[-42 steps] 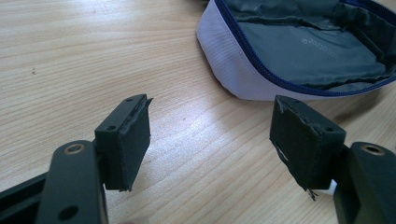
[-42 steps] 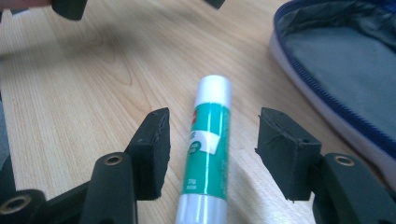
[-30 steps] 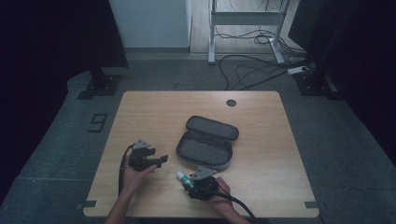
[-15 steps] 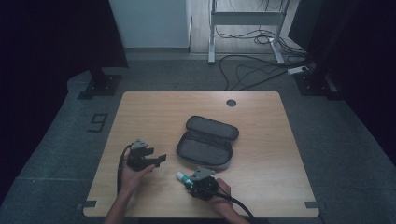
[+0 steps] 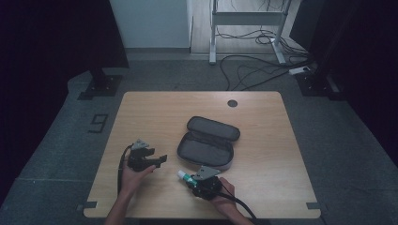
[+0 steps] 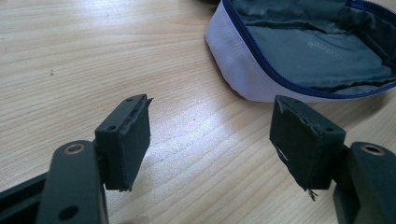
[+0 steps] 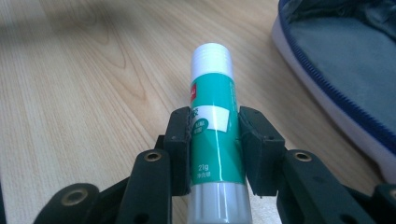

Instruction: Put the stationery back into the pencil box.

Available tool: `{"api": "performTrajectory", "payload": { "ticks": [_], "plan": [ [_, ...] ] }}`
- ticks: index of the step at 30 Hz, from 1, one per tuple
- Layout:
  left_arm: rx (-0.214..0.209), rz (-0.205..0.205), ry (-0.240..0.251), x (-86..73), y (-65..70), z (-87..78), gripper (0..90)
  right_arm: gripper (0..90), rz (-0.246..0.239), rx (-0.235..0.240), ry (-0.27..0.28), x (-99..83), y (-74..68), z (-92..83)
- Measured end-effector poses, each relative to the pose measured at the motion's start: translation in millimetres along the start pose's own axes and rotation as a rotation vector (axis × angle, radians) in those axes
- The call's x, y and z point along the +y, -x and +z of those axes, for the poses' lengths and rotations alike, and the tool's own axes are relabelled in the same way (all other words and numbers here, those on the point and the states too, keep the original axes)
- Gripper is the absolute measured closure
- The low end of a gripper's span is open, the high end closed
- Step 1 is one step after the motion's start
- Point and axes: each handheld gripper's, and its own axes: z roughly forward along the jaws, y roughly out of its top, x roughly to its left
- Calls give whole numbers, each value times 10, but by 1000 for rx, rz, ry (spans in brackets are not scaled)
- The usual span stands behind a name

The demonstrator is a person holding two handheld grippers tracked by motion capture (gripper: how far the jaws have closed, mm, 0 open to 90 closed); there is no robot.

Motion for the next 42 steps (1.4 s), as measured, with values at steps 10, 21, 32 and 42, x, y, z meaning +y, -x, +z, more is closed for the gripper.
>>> {"api": "performTrajectory", "payload": {
  "ticks": [10, 21, 32, 42],
  "plan": [
    [-3, 6, -12, -5, 24, 31, 293, 649, 18, -22, 51, 75, 80, -143],
    [-2, 3, -11, -4, 22, 25, 294, 649, 35, -69, 91, 173, 198, -250],
    [-5, 7, -22, -11, 35, 56, 294, 649, 53, -112, 124, 265, 373, -322],
    [-5, 13, -24, -10, 41, 55, 296, 649, 89, -143, 130, 262, 519, -308]
  ]
}}
